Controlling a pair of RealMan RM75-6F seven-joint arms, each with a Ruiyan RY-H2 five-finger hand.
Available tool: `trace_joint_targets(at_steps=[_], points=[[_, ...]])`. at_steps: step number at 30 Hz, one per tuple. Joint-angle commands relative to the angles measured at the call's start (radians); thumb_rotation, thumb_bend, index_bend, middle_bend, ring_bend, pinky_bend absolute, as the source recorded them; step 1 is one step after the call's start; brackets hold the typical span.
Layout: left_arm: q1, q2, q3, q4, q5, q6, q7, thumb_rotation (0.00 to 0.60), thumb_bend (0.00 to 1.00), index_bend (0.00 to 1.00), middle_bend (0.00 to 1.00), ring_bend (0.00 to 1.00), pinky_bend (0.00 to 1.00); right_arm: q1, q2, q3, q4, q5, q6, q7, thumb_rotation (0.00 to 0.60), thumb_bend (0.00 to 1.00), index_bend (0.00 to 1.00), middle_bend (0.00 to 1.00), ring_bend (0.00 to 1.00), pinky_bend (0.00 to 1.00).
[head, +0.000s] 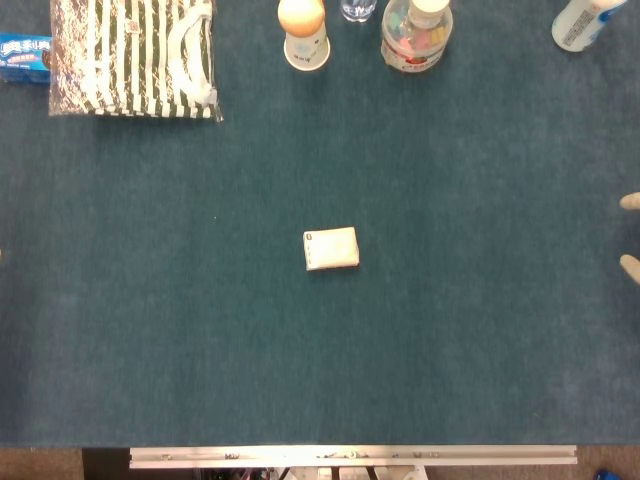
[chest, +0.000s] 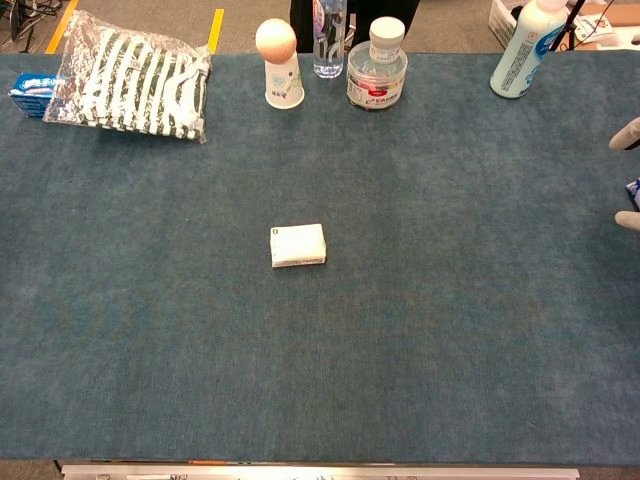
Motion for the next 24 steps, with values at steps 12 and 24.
trace_joint_targets(at_steps=[12, 24], points=[[0.001, 0.008, -0.007, -0.001, -0.012, -0.005, -0.031, 0.6, 0.0, 0.61, 0.59, 0.39, 0.5, 0.06, -0.124, 0.038, -0.122, 0.033, -0.079, -0.282, 0.6, 0.0, 0.37, 0.53, 0.55, 0.73], [0.011, 0.024, -0.017, -0.013, -0.003, 0.03, -0.04, 0.6, 0.0, 0.61, 0.59, 0.39, 0.5, 0.14, -0.334, 0.084, -0.15, 0.199, -0.195, -0.579, 0.6, 0.0, 0.33, 0.76, 0.78, 0.91]])
